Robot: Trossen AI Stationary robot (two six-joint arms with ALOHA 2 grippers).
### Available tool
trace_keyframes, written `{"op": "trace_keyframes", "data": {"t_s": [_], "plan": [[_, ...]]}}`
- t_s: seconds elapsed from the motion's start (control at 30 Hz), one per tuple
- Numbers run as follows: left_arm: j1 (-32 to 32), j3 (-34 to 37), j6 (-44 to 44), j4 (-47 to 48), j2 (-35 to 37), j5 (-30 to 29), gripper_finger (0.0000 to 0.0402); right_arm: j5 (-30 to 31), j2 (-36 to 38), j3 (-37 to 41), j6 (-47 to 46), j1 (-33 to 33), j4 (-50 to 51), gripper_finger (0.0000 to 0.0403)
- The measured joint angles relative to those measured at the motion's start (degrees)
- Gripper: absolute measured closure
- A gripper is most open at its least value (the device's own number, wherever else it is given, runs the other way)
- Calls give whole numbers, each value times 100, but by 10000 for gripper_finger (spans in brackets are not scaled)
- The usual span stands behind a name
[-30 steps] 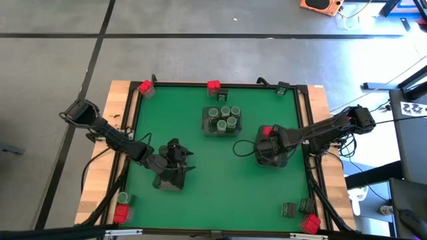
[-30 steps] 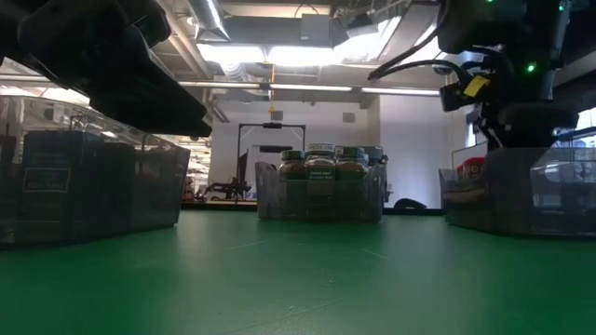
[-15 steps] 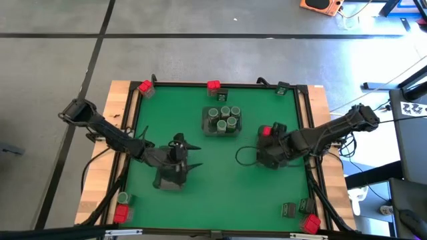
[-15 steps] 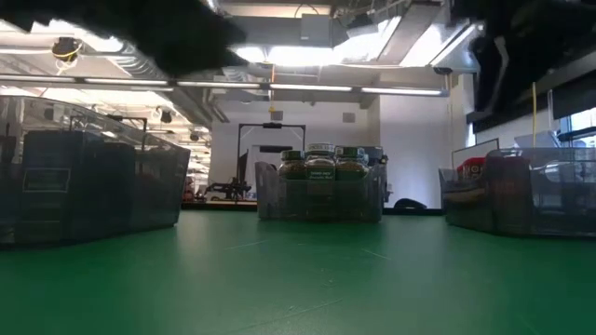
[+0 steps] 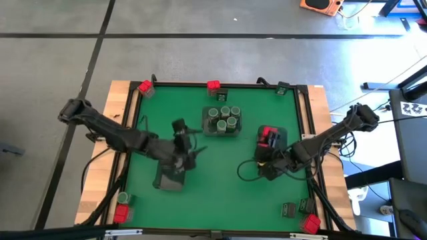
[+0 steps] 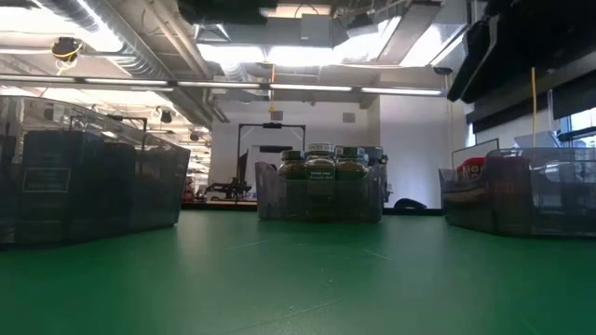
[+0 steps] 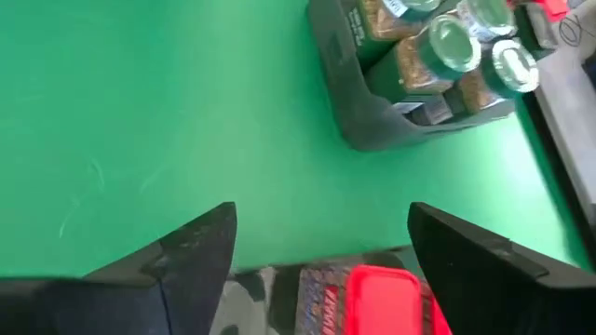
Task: Sort spices by type
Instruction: Put the red seasoning can into the right black bin
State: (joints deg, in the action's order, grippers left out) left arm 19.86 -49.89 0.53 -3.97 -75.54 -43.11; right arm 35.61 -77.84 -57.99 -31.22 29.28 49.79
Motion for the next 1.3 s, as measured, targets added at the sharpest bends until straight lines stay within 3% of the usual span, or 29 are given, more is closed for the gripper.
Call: {"op": "trace_keyframes", "data": {"t_s": [0.2,0.4,0.67,0.83,1.0,1.13,1.3], "plan": [[-866,-913,-1322,3137,157,-267,112,219,-2,646,434,-4,-1483,86],[-1561,-979,-1380,4532,315,-199,112,346,-2,719,1104,-4,-2647,86],[-2438,-979,-1624,4826,234,-187,108,390,-2,716,1930,-4,-3369,86],[-3273,-979,-1842,5187,238,-131,59,390,-36,716,1955,-4,-3345,86],[-4363,-979,-1664,5273,233,490,8,438,-114,712,2144,-70,-3351,86],[-5143,-979,-1473,5274,233,810,8,425,-152,712,2263,-271,-3347,86],[-5642,-976,-1598,5304,233,830,11,330,-160,714,2265,-563,-3318,86]]}}
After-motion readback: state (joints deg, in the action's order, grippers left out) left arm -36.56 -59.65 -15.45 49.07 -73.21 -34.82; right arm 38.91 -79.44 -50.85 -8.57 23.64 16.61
